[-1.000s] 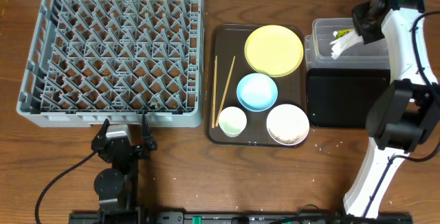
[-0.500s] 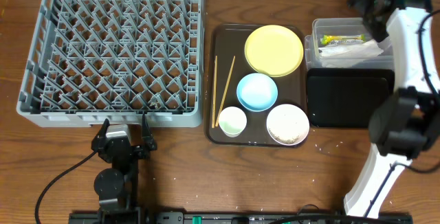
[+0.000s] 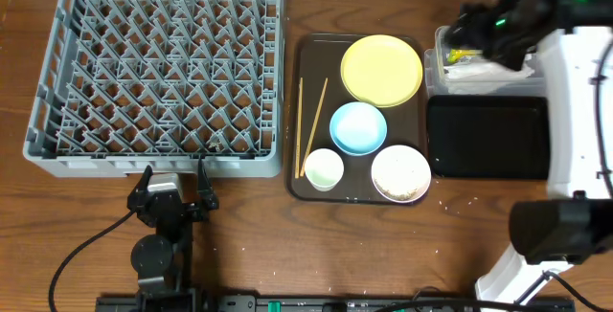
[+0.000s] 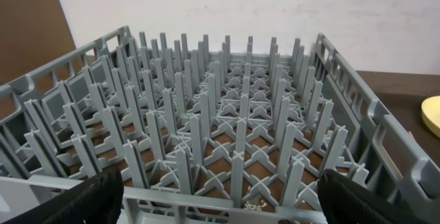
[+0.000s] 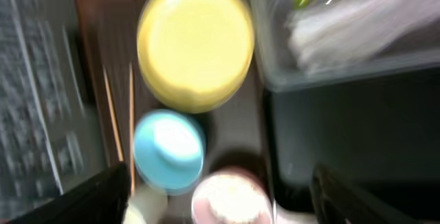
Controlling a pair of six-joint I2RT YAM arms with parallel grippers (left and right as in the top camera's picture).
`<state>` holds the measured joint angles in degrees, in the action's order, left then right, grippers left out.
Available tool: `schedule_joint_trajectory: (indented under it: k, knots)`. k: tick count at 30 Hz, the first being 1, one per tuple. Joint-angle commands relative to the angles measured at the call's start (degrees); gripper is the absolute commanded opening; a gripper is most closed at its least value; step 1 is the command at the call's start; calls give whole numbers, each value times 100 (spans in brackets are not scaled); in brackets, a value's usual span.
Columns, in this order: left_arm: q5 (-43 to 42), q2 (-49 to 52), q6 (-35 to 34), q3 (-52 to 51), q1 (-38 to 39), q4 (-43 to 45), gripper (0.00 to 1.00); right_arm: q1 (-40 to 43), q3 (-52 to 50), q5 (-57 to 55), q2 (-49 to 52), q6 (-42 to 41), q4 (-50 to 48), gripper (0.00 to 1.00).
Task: Sort waste into correct bins and load items into the dishwasher
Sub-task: 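Reach the right gripper to the pink bowl of rice, then grasp the pink bowl rim and lift it with the right gripper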
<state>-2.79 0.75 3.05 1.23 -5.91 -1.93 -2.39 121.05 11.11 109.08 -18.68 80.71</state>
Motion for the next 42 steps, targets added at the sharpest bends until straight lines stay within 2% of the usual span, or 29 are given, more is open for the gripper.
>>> schedule_joint_trajectory:
  k: [1,7,12,15,24,28,33,38,42]
  knots:
    - [83,-15,35,-101,-24,-203,92,-525,-278,-223,66,463,446,79]
    - [83,-15,37,-101,-24,-203,92,-1423,-1307,-492,66,588,507,76]
    - [83,-15,37,-101,-24,-203,92,-1961,-2304,-549,66,522,46,65]
    - [83,-15,37,-101,-24,-203,92,-2225,-2758,-815,63,490,-245,63]
    - [83,-15,37,-101,-24,-203,92,-2745,-3615,-1113,63,372,-911,53]
    - [83,-15,37,-101,-24,-203,92,-2946,-3943,-1143,63,374,-1287,43]
    - [83,-15,37,-101,-24,-203,92,-3077,-4374,-1244,63,361,-1753,42]
    - [83,-15,37,-101,-24,-203,92,-3086,-4813,-1322,63,273,-2190,34]
    - [83,-15,37,-101,-24,-203,92,-3093,-5003,-1327,63,236,-2428,18]
